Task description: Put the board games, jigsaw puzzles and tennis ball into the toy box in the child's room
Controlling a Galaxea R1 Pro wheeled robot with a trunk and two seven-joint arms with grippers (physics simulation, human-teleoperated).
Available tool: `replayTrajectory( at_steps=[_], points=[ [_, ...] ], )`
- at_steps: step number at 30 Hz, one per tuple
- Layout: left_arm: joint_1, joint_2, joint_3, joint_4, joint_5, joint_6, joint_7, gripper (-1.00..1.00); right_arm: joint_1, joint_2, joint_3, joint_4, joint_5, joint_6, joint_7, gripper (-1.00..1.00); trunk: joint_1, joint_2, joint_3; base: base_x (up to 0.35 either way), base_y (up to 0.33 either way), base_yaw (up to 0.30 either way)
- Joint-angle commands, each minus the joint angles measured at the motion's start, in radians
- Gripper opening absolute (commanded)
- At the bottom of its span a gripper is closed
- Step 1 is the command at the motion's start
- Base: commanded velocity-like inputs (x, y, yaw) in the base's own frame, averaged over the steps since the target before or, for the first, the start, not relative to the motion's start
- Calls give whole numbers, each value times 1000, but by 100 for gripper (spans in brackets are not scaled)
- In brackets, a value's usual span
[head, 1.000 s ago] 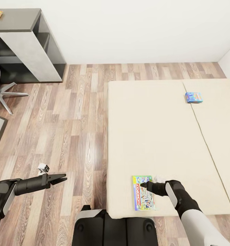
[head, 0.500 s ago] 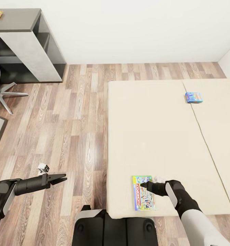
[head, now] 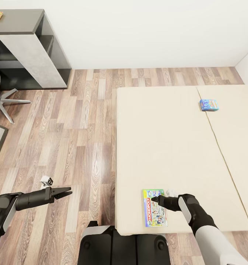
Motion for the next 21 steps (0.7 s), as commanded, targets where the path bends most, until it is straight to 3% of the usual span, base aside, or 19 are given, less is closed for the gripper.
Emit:
replayTrajectory(
  at_steps=[1,21],
  points=[
    [0,0,0,0,-1,11,-4,100,0,0,-3,-1,-6,6,0,100,0,-1,-1,0,0,0],
    [0,1,0,0,-1,11,-4,100,0,0,-3,-1,-6,7,0,100,0,-1,-1,0,11,0]
  ],
)
